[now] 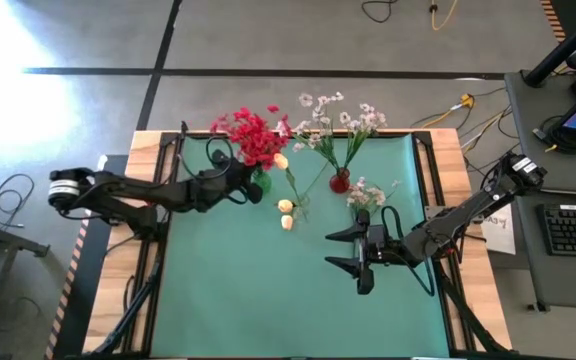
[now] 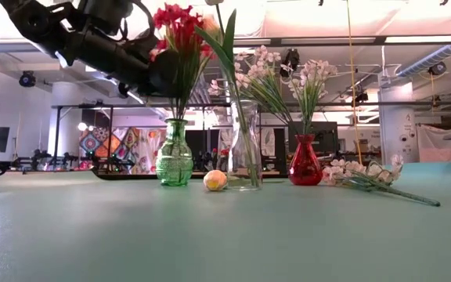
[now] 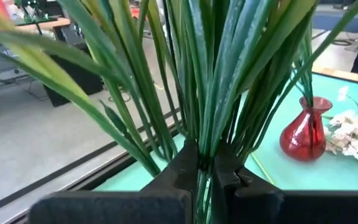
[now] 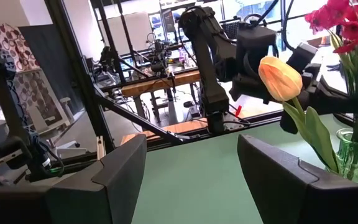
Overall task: Sort flowers into vase by color
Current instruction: Put the red flower into the green vase
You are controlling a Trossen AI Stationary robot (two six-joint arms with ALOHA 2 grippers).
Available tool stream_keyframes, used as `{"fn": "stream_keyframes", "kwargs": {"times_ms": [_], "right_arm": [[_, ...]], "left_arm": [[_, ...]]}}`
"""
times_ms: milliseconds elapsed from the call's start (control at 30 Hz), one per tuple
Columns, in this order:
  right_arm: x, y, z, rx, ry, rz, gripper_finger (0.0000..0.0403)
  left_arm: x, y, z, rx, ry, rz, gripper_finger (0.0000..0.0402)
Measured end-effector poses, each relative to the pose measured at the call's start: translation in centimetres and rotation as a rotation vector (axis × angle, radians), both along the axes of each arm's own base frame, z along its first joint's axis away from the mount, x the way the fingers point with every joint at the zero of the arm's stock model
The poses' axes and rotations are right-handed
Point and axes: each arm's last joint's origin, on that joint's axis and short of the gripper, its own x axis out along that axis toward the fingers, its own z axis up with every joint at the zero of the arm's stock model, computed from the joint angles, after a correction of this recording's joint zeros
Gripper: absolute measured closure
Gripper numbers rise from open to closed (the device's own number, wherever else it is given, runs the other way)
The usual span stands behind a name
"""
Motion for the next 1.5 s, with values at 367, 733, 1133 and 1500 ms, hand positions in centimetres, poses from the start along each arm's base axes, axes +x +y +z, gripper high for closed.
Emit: {"fn": "stream_keyframes", "kwargs": {"times_ms": [367,733,1133,1500], "right_arm": [[0.0,0.0,0.0,0.0,0.0,0.0,0.0158],[0.0,0.0,0.0,0.0,0.0,0.0,0.0158],[0.0,0.0,0.0,0.028,-0.002,-0.01,0.0158],[0.1,-0.2,0.0,0.027,-0.002,-0.024,0.0158]], "left_arm": [[0.2,0.0,-0.5,-0.038,-0.016,0.01,0.04],[0.0,-0.4,0.0,-0.037,-0.035,-0.006,0.0328],[-1.7,-2.2,1.6,-0.062,0.079,-0.103,0.026],[-2.2,-2.2,4.0,-0.061,0.13,-0.096,0.0258]]}}
